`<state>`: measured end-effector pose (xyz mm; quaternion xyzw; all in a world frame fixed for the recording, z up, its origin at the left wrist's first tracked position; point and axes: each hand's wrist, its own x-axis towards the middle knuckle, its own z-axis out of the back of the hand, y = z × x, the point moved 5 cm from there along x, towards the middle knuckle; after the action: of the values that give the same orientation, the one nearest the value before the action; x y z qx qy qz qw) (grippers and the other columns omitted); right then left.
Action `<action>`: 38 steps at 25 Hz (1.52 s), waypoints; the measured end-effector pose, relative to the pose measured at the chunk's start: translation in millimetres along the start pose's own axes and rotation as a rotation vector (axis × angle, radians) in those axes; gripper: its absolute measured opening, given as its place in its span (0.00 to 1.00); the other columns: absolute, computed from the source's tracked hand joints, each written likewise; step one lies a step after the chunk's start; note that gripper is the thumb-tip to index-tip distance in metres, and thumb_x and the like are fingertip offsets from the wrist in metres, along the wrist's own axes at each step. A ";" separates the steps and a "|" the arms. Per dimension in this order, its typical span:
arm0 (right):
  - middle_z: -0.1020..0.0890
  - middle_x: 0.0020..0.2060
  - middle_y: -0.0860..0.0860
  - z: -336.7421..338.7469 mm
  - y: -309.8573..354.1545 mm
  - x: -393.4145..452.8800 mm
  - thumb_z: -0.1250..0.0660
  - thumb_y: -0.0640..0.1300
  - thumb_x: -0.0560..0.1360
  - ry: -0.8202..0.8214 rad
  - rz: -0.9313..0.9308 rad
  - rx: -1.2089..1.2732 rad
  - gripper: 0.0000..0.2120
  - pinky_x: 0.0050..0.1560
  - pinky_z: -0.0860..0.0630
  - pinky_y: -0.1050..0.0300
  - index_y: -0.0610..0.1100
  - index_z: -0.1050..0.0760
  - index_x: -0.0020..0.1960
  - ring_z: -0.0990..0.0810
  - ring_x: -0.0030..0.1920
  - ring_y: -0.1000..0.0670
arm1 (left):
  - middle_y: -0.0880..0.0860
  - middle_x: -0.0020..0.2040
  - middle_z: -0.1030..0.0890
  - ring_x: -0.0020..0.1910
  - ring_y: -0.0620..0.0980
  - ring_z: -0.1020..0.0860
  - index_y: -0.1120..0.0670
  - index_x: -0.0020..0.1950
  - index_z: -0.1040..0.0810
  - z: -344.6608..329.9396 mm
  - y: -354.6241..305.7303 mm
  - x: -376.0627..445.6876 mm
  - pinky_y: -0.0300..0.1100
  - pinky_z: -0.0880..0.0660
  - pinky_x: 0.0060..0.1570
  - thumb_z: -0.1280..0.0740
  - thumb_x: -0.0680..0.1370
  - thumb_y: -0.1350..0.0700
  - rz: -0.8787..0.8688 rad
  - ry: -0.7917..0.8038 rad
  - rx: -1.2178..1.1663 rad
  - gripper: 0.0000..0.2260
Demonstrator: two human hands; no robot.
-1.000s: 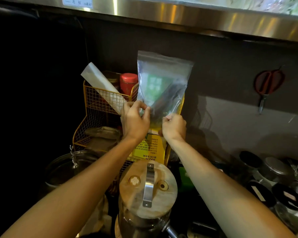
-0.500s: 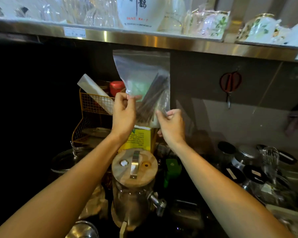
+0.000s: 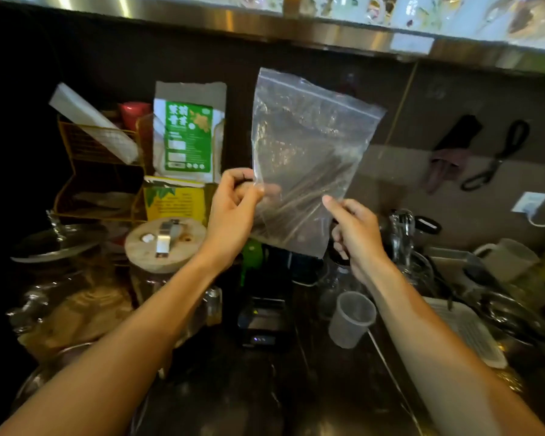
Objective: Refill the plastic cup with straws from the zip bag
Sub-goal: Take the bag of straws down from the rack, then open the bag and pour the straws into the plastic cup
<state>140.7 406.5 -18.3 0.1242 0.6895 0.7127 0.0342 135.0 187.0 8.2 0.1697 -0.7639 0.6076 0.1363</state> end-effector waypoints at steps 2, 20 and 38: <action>0.28 0.27 0.50 40.1 -19.9 -12.1 0.28 0.46 0.81 0.019 -0.013 0.019 0.11 0.22 0.35 0.61 0.39 0.22 0.48 0.31 0.23 0.52 | 0.50 0.45 0.12 0.49 0.45 0.14 0.55 0.60 0.24 -27.5 27.6 -23.4 0.38 0.20 0.53 0.35 0.81 0.64 0.074 0.063 0.015 0.09; 0.19 0.45 0.42 187.7 -200.6 -122.7 0.26 0.38 0.79 0.194 -0.401 -0.095 0.10 0.36 0.18 0.55 0.33 0.25 0.52 0.17 0.40 0.49 | 0.50 0.44 0.14 0.44 0.45 0.15 0.51 0.52 0.17 -83.0 205.4 -220.4 0.38 0.18 0.47 0.19 0.69 0.64 0.529 0.146 0.272 0.16; 0.15 0.54 0.47 198.6 -247.8 -134.6 0.30 0.44 0.82 0.117 -0.507 -0.367 0.07 0.38 0.19 0.59 0.47 0.20 0.60 0.14 0.48 0.48 | 0.56 0.53 0.13 0.54 0.46 0.15 0.54 0.63 0.19 -68.6 225.7 -231.7 0.39 0.19 0.54 0.23 0.74 0.62 0.574 0.239 0.244 0.18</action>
<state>285.0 581.9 -277.8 -0.1010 0.5593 0.7999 0.1929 249.1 321.6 -271.4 -0.1095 -0.6807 0.7238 0.0269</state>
